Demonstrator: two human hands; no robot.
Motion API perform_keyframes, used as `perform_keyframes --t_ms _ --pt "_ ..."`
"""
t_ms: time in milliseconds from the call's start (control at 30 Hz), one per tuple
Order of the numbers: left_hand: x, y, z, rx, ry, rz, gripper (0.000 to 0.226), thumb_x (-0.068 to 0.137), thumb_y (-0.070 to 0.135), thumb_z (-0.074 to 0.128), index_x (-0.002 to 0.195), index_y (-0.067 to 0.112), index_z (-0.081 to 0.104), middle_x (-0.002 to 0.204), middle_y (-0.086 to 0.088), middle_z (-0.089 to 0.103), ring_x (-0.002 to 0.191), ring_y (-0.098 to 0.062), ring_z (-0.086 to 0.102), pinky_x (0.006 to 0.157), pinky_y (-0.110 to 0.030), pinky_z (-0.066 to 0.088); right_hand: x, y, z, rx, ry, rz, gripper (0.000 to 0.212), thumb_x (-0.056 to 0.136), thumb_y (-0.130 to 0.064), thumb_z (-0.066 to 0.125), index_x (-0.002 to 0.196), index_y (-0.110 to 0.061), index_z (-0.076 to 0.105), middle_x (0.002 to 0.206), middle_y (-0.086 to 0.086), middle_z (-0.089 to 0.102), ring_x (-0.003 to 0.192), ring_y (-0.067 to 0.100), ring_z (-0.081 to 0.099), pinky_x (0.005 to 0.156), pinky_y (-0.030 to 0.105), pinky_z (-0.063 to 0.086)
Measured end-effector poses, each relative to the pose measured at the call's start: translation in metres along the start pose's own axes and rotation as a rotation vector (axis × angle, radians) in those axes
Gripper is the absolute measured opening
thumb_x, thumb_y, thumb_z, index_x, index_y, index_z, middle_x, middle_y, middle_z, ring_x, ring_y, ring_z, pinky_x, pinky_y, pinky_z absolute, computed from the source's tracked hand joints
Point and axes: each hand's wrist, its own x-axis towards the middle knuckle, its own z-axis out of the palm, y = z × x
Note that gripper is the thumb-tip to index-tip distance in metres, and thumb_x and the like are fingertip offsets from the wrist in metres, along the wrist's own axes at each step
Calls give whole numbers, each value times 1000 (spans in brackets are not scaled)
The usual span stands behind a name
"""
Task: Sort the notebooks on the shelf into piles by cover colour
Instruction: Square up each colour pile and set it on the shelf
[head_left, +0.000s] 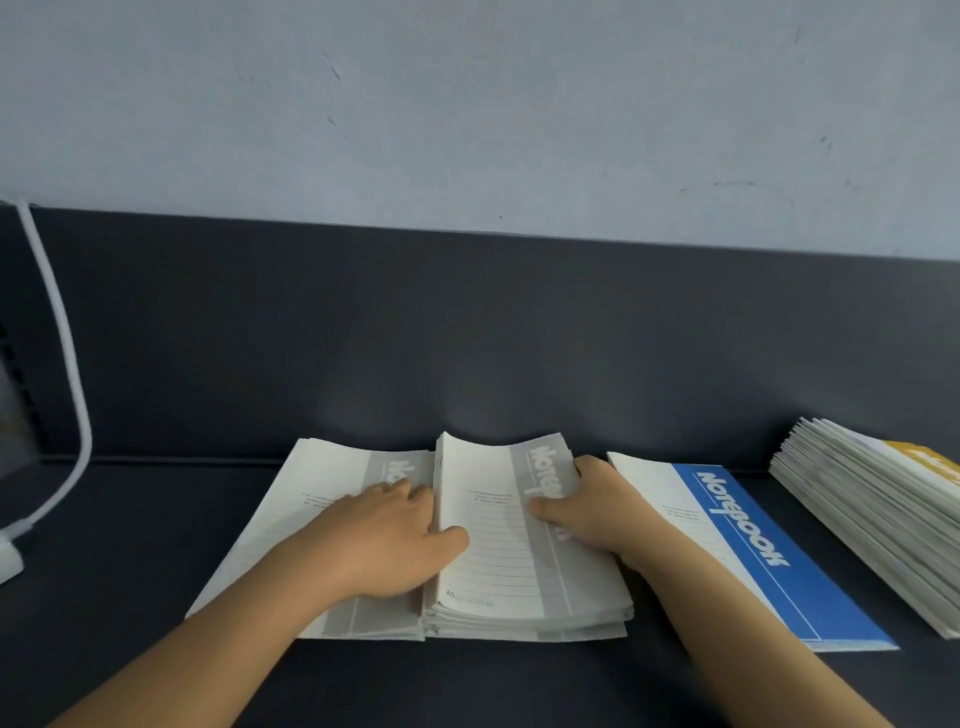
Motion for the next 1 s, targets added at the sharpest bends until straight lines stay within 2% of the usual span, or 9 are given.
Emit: perform_keyframes --t_ms 133,200,267,333,400,600,733,900,1000 --pt "4 8 9 -77 127 85 72 100 43 29 154 27 -15 162 8 -14 150 -11 -5 121 -35 7 0 -2 -6 -349 44 -12 33 81 -47 63 79 -17 49 99 3 51 85 16 49 55 18 31" --pt "8 10 13 -44 101 129 62 103 39 22 154 31 -11 159 10 -24 146 -8 -20 121 -35 -5 1 1 -3 -433 -78 -35 50 90 -53 49 116 -11 52 126 8 50 110 22 51 78 24 42" --pt "10 11 15 -69 55 132 56 103 37 19 155 35 -3 159 13 -22 146 -7 -21 119 -33 -6 -1 3 1 -497 -213 -10 75 97 -55 28 150 -5 13 156 12 22 137 28 33 107 36 31" --pt "10 12 15 -128 43 112 56 103 38 22 155 36 1 159 14 -23 147 -7 -18 120 -34 -1 -3 4 4 -513 -254 -7 76 99 -54 18 151 -6 -11 160 12 0 145 28 20 114 38 21" --pt "8 13 14 -215 56 80 59 101 40 29 155 34 5 158 13 -26 148 -8 -13 121 -36 8 -4 3 4 -502 -239 -19 76 100 -53 17 150 -5 -13 161 11 -2 144 27 21 113 37 22" --pt "5 20 16 -496 227 113 66 91 38 56 150 31 26 158 20 14 144 -6 17 110 -24 25 -7 -3 5 -455 -246 -7 86 95 -61 29 151 -8 -10 161 7 -5 142 27 27 110 35 28" --pt "11 19 22 -719 372 196 61 90 22 63 142 38 36 149 27 23 135 4 26 106 -20 29 -10 -7 3 -428 -241 2 85 93 -64 29 153 -17 -7 161 6 -2 143 26 25 110 36 27" --pt "14 7 3 -1012 389 164 74 79 -3 62 143 27 41 135 9 54 118 -12 57 99 -34 49 -24 -19 -7 -392 -221 -28 69 96 -60 24 152 -24 8 157 4 21 136 28 36 105 37 31" --pt "-1 -32 -34 -854 511 65 70 77 -5 56 138 28 46 129 5 58 110 -17 61 86 -31 51 -29 -21 -10 -439 -214 -48 59 99 -54 21 148 -22 23 147 5 38 128 29 44 101 38 37"
